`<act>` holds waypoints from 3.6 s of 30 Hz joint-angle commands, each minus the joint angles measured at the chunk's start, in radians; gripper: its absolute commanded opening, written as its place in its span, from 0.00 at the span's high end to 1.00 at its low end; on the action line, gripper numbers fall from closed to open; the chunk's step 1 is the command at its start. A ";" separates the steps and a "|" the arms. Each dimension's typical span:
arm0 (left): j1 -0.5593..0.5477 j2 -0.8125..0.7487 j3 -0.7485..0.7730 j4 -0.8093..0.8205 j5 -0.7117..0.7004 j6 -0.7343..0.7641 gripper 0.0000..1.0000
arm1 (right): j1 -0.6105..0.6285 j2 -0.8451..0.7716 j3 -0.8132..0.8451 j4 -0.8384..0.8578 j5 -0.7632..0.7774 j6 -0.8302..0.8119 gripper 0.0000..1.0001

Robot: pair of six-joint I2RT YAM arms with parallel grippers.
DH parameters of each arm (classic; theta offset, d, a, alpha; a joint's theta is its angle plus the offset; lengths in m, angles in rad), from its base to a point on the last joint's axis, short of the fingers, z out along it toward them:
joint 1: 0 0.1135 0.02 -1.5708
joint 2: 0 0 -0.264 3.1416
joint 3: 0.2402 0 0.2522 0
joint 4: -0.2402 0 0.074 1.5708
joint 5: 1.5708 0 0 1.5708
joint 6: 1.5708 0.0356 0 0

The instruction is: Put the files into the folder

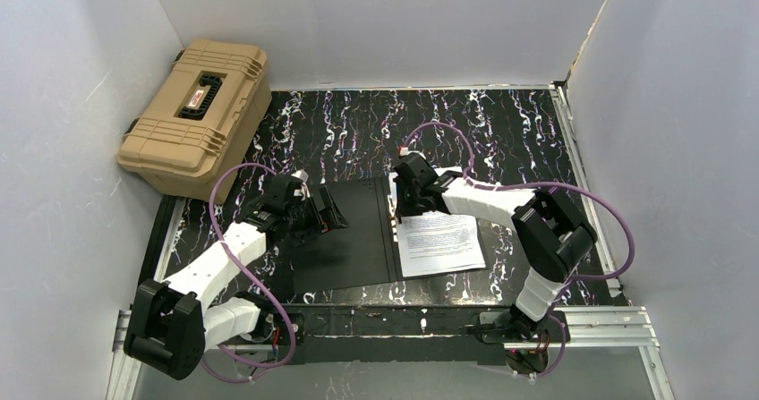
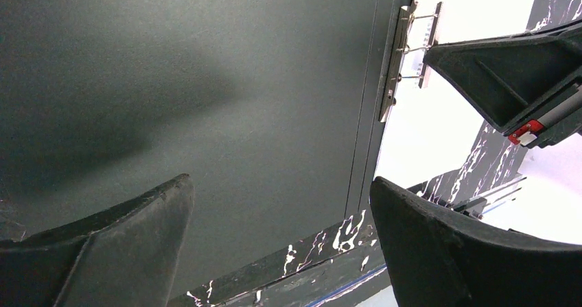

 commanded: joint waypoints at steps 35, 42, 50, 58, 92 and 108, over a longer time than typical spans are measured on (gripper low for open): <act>-0.035 0.263 -0.047 0.126 0.003 -0.082 0.03 | 0.032 0.066 0.090 -0.048 -0.062 -0.121 0.99; -0.035 0.264 -0.060 0.134 -0.006 -0.093 0.03 | 0.053 0.074 0.086 -0.061 -0.046 -0.119 0.99; -0.034 0.261 -0.062 0.130 -0.011 -0.097 0.03 | 0.067 0.064 0.069 -0.075 -0.025 -0.117 0.99; -0.034 0.254 -0.066 0.127 -0.023 -0.107 0.03 | 0.077 0.046 0.043 -0.067 -0.021 -0.106 0.99; -0.036 0.260 -0.061 0.120 -0.026 -0.096 0.04 | 0.126 -0.085 0.204 -0.203 0.098 -0.116 0.65; -0.035 0.272 -0.044 0.084 -0.049 -0.083 0.08 | 0.198 0.008 0.260 -0.265 0.150 -0.132 0.72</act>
